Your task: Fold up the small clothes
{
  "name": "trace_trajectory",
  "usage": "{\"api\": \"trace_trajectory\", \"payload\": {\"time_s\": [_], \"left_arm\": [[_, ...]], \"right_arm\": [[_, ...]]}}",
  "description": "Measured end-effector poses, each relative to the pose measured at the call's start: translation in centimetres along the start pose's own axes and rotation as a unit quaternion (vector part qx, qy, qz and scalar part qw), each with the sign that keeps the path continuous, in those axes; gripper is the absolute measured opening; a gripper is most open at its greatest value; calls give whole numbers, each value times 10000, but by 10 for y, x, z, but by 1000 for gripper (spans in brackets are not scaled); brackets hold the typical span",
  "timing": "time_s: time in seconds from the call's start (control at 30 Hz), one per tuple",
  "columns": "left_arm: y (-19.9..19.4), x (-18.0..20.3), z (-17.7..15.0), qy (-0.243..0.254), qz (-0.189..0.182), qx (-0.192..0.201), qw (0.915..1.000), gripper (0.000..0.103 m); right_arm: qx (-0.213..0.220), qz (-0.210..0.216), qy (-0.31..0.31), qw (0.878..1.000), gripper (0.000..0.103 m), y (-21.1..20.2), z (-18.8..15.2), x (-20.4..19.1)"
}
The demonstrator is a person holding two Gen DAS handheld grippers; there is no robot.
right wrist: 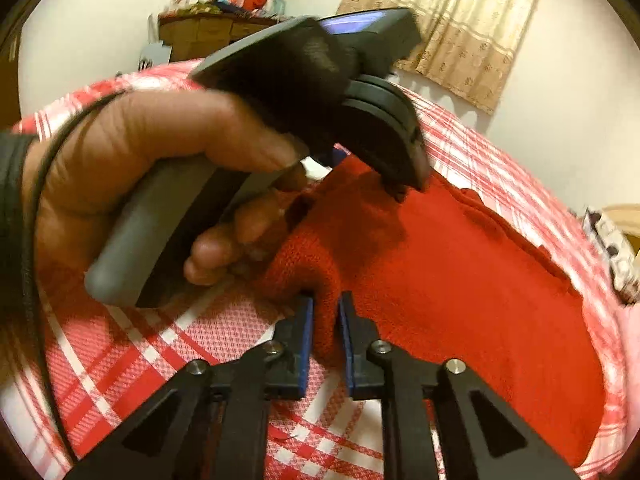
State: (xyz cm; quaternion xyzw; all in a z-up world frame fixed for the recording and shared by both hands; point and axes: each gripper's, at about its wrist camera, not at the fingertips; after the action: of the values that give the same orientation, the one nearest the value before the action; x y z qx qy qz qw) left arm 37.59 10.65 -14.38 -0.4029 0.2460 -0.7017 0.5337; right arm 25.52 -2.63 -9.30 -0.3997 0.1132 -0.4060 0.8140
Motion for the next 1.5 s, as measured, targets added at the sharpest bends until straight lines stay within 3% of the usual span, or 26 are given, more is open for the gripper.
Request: {"api": "trace_trajectory", "payload": {"time_s": [0.1, 0.27, 0.57, 0.8, 1.03, 1.5], "left_arm": [[1, -2, 1, -141, -67, -64, 9999, 19], [3, -17, 3, -778, -467, -221, 9956, 18], [-20, 8, 14, -783, -636, 109, 9948, 17], [-35, 42, 28, -626, -766, 424, 9942, 17], [-48, 81, 42, -458, -1146, 734, 9896, 17], [-27, 176, 51, 149, -1451, 620, 9874, 17]], "right_arm": [[157, 130, 225, 9995, 10, -14, 0, 10], [389, 220, 317, 9985, 7, -34, -5, 16], [691, 184, 544, 9960, 6, -62, -12, 35], [946, 100, 731, 9928, 6, -80, -14, 57], [1241, 36, 1033, 9869, 6, -112, -19, 94], [1405, -97, 1853, 9725, 6, -156, -58, 155]]}}
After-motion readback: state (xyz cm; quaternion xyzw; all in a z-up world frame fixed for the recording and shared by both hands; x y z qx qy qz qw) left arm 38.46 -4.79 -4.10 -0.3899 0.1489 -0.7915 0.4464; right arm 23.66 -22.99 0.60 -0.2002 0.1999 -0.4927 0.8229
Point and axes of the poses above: each gripper's, at about its wrist camera, not at the fingertips, and y roughly the way its jaws point, x to its right, z to its top, and after that the axes turned 8 degrees about z, right-handed
